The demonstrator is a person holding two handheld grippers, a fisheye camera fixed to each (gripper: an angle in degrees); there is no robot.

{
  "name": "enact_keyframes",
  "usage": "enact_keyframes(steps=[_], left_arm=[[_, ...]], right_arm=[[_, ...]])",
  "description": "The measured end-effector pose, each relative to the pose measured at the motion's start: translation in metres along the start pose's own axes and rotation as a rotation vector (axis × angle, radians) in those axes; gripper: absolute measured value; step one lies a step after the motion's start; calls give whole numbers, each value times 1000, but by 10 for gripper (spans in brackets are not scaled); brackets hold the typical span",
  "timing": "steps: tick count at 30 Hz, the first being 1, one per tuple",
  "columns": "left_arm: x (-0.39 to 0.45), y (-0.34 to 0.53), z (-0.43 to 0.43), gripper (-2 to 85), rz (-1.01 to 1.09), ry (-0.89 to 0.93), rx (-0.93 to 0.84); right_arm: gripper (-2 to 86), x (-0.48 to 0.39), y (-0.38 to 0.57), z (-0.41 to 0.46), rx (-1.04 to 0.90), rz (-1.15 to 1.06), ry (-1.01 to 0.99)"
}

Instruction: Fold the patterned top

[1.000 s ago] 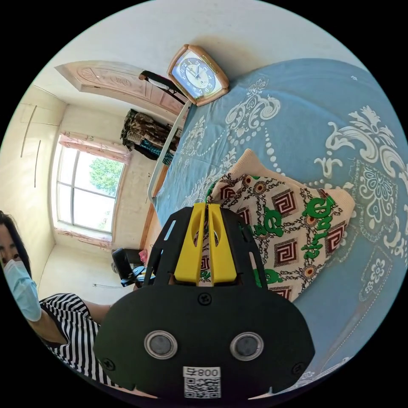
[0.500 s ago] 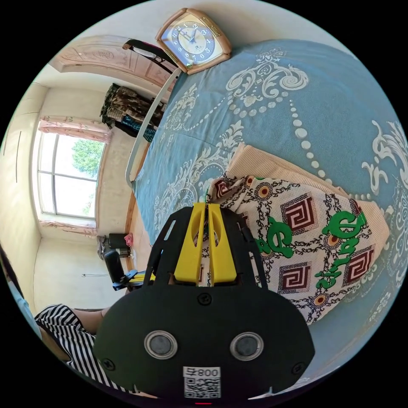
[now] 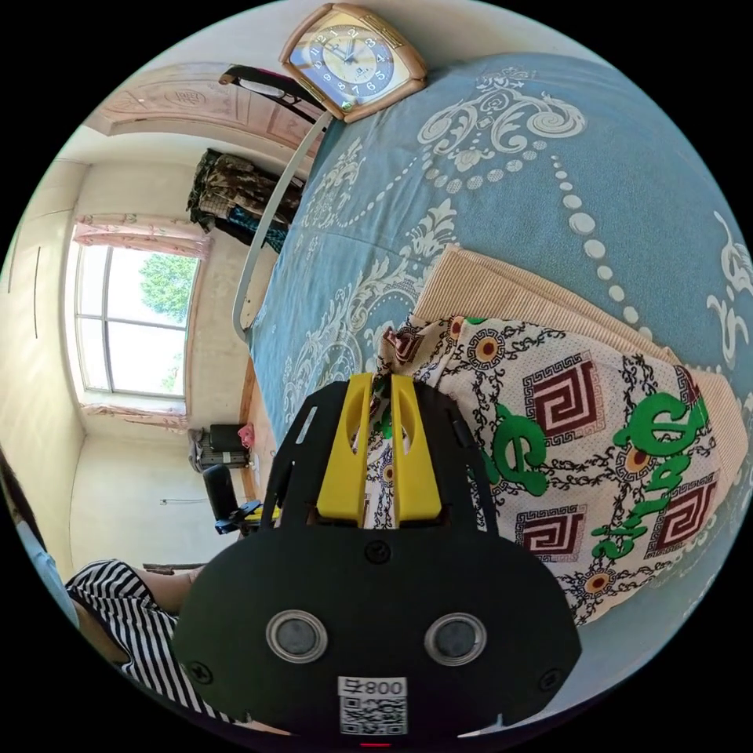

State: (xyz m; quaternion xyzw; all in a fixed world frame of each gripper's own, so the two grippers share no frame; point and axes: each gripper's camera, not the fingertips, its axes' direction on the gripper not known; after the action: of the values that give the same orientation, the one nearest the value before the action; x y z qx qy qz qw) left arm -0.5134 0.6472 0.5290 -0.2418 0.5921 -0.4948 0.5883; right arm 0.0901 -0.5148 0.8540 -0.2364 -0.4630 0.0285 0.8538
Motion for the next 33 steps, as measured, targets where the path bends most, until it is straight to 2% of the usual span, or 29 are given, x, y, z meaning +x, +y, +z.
enact_keyframes(steps=[6, 10, 13, 21, 27, 33], left_arm=[[30, 6, -28, 6, 129, -120, 85], [55, 1, -14, 3, 253, -181, 20], [54, -3, 0, 2, 232, -295, -38], [64, 11, -22, 4, 230, -248, 5], [64, 7, -12, 4, 182, -347, -20], [69, 19, -19, 12, 187, -242, 37]], right_arm=[[11, -21, 38, -12, 33, -125, 27], [4, -25, 59, 28, -102, -138, 134], [2, -24, 58, 41, -103, -147, 99], [6, -20, 102, 5, -34, -143, 83], [17, 8, 179, -12, -19, -7, -8], [37, -18, 200, 13, -60, -87, 5]])
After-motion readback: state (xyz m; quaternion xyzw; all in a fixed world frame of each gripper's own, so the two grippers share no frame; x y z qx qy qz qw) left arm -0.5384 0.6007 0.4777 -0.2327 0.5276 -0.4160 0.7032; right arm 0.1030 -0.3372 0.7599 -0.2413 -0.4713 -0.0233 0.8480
